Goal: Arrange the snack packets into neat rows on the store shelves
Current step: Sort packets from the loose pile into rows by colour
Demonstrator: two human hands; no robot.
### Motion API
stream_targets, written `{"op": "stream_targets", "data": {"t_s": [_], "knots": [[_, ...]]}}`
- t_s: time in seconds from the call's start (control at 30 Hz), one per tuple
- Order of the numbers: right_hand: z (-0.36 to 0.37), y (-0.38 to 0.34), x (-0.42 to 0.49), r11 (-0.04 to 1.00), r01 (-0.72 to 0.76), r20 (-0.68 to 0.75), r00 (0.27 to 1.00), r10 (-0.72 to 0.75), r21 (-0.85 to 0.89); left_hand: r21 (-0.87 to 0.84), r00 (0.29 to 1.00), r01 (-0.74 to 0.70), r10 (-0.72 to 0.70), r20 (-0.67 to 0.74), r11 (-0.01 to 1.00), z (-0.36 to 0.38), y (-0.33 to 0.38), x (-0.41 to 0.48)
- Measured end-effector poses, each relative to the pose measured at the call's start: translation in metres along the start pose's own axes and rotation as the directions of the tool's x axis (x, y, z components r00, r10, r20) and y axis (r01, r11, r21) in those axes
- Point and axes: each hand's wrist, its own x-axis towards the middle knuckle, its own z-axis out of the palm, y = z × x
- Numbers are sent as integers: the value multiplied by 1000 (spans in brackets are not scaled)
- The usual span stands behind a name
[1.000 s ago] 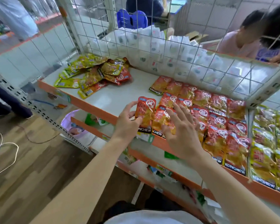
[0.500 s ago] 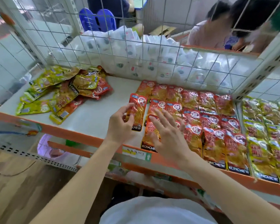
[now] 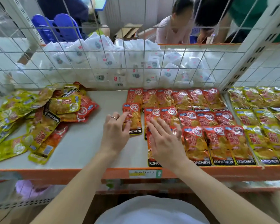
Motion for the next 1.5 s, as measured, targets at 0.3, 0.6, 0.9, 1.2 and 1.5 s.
{"op": "stream_targets", "data": {"t_s": [0.3, 0.6, 0.9, 1.2, 1.5], "knots": [[0, -1, -1, 1000, 18, -20, 1000, -17, 0, 259, 977, -16, -40, 209, 966, -2, 10, 0], [-3, -3, -4, 998, -54, -62, 997, 54, -9, 318, 977, -35, -35, 212, 947, 0, 7, 0], [-2, -3, -3, 1000, -22, -47, 999, 22, -10, 360, 967, -87, -8, 254, 929, 2, 6, -2], [-2, -3, -3, 1000, -17, -51, 999, 17, -1, 378, 972, -69, -23, 234, 923, 3, 6, -2], [-2, -2, -1, 1000, -16, -24, 1000, 16, 9, 374, 981, -60, -14, 194, 926, 3, 8, -3]]}}
